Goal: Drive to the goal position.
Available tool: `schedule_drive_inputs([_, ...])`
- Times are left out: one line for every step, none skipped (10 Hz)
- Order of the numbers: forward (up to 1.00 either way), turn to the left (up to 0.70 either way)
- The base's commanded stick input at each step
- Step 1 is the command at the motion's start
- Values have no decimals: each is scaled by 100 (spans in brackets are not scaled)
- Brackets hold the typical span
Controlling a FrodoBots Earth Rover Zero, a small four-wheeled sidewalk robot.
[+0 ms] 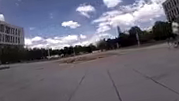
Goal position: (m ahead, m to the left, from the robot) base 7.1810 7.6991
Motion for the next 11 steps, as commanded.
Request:
schedule_drive_inputs([70, 0])
schedule_drive_inputs([70, 0])
schedule_drive_inputs([70, 0])
schedule_drive_inputs([70, 0])
schedule_drive_inputs([70, 0])
schedule_drive_inputs([70, 0])
schedule_drive_inputs([70, 0])
schedule_drive_inputs([70, 0])
schedule_drive_inputs([70, 0])
schedule_drive_inputs([70, 0])
schedule_drive_inputs([70, 0])
